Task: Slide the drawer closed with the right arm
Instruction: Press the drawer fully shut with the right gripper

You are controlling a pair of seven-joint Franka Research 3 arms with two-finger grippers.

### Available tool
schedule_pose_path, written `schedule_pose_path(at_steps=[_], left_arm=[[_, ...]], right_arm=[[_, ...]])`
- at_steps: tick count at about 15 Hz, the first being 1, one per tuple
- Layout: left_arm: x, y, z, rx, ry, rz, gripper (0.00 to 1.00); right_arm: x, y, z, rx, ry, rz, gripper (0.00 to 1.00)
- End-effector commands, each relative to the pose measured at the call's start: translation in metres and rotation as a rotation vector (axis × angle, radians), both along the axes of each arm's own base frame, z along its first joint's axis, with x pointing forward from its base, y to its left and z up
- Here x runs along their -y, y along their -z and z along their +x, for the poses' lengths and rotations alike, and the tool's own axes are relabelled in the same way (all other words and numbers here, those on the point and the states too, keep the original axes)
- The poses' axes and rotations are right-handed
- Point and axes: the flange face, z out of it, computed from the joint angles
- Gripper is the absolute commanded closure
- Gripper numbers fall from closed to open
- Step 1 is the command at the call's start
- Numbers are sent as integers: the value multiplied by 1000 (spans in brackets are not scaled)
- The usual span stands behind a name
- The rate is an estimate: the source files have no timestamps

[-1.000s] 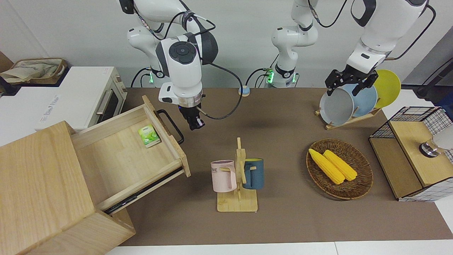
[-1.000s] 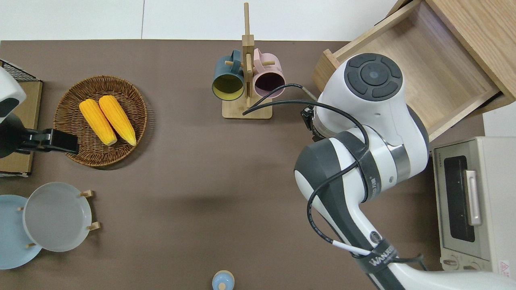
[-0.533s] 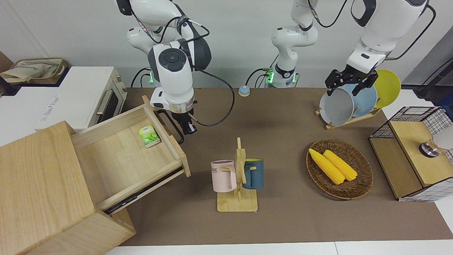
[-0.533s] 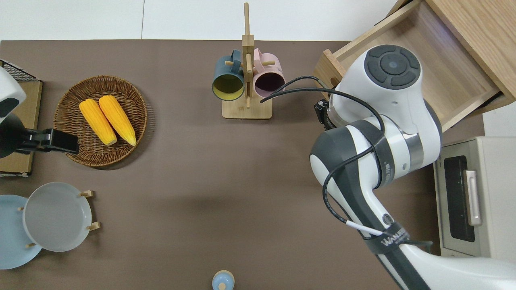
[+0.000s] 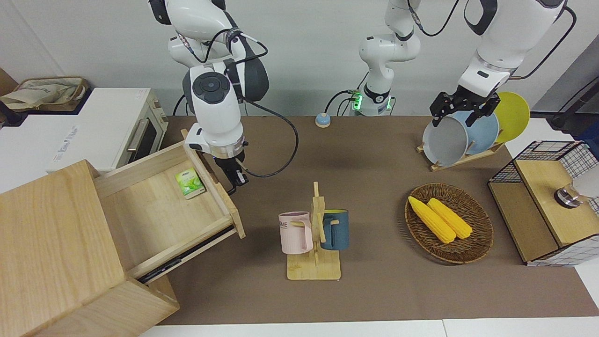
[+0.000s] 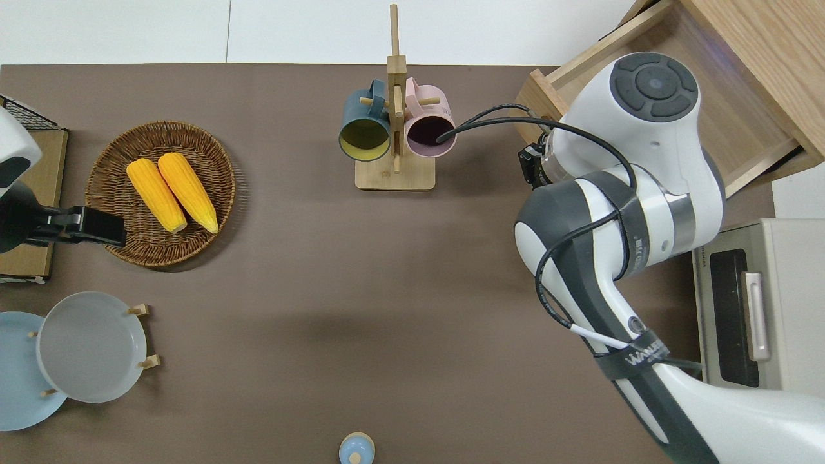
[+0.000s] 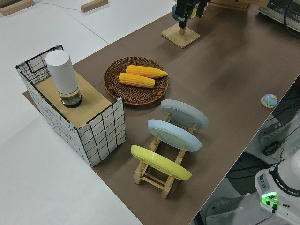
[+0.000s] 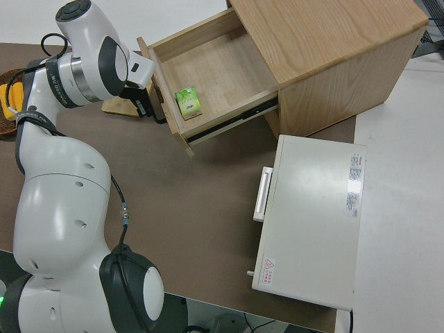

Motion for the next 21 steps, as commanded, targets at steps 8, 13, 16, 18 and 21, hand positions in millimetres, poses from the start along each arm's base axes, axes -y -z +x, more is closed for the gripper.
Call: schedule_pose_path(at_steps=[8,13,16,18,21], left_arm=[[-1,-3,2,-6,11,16,7],[-1,-3,2,-6,11,16,7],[-1,-3,2,-6,11,16,7],[-1,-3,2,-6,11,16,7],[-1,-4,2,-5,11,16,7]], right_arm=[[105,-1,48,64,22,5,1000],[153,4,59,89,-1,4,1000],[174,-1,62,101,-27,0,1000],[187,-6,65,124,-49,-2,1000],[206,-8,69,158,-33,-1,1000]])
